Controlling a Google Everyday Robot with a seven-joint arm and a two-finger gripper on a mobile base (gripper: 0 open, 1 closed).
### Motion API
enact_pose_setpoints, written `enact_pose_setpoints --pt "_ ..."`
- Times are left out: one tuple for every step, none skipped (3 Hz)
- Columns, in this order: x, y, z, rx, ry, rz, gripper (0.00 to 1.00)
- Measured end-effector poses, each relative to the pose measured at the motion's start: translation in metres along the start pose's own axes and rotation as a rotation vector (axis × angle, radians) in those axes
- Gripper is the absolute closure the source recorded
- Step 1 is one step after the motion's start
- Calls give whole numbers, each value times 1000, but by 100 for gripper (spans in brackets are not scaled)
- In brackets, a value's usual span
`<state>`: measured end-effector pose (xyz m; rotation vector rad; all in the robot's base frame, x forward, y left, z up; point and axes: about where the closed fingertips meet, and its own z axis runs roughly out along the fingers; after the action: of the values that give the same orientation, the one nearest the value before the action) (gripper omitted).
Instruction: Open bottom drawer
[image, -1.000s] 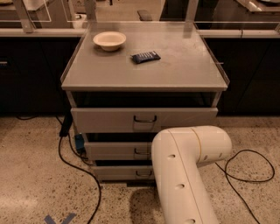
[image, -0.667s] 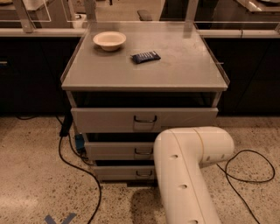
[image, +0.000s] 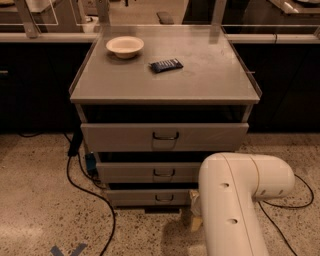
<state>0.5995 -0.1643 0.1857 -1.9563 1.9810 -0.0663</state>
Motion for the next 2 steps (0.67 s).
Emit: enact_pose_setpoints --pt "0 0 0 0 0 0 0" --pt "2 -8 2 11 13 -7 0"
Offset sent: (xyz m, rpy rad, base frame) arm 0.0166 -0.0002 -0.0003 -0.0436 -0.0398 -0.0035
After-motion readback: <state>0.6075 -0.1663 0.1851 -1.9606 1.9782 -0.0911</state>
